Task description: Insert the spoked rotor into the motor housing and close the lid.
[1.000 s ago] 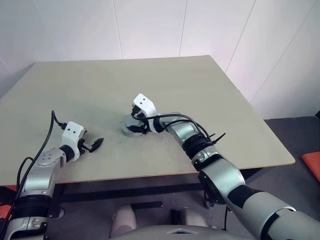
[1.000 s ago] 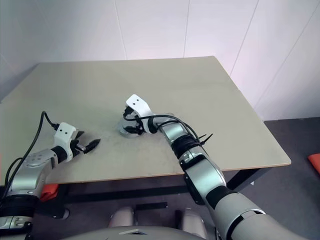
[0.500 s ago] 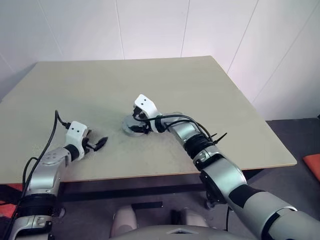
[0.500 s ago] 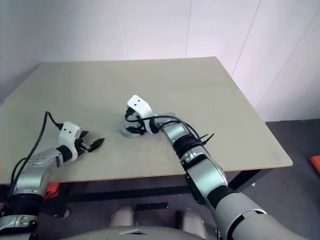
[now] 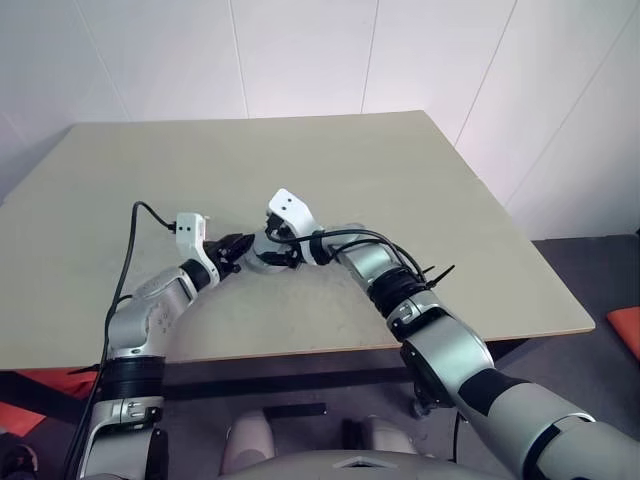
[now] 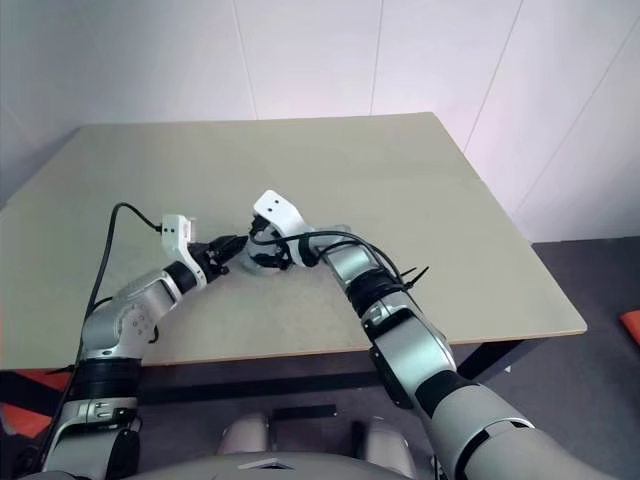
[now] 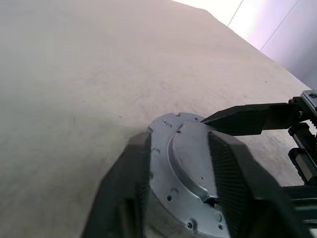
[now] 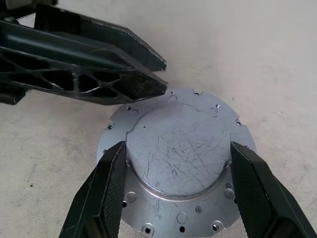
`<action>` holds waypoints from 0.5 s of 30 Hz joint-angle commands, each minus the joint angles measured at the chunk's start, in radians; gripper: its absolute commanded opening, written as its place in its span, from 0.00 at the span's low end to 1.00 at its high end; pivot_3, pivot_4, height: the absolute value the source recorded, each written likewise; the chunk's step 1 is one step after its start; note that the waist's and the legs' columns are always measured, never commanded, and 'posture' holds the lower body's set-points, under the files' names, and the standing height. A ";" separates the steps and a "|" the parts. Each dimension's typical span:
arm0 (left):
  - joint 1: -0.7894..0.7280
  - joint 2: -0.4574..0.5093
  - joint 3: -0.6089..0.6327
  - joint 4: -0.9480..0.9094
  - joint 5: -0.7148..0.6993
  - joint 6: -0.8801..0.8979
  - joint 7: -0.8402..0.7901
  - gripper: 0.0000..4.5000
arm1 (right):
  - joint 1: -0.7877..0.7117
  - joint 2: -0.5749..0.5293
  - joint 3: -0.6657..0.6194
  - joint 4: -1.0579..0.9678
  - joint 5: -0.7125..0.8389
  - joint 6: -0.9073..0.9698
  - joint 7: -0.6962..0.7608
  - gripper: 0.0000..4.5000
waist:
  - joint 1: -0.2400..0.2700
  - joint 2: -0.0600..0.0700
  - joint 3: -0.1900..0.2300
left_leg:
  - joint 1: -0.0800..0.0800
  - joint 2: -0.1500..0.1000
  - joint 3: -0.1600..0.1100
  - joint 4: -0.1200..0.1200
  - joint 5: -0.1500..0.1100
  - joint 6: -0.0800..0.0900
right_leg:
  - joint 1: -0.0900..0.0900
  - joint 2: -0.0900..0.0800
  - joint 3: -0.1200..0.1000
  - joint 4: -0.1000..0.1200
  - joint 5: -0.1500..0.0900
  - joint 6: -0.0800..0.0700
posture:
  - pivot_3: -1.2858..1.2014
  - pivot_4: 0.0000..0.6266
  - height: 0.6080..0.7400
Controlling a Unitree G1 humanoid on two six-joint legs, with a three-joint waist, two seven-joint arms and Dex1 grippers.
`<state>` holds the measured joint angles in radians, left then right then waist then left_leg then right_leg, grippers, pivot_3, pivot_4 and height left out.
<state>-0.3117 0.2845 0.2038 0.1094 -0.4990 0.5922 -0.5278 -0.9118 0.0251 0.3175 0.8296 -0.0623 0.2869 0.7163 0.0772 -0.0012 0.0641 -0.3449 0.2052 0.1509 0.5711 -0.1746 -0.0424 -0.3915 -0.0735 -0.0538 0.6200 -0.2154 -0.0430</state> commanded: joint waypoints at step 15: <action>0.015 0.030 -0.048 0.048 0.050 0.078 0.058 0.00 | 0.012 -0.030 -0.025 0.003 -0.007 0.023 -0.018 0.76 | 0.002 0.004 -0.002 | 0.001 0.000 0.000 -0.001 0.000 0.000 | 0.002 0.000 0.000 -0.004 0.000 0.001 | 0.52 0.00 1.00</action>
<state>-0.3200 0.3070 0.1673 0.1421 -0.4633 0.6403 -0.4752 -0.9074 0.0238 0.3123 0.8289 -0.0592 0.2967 0.7132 0.0793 0.0030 0.0621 -0.3439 0.2047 0.1506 0.5696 -0.1746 -0.0423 -0.3893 -0.0736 -0.0538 0.6156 -0.2157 -0.0425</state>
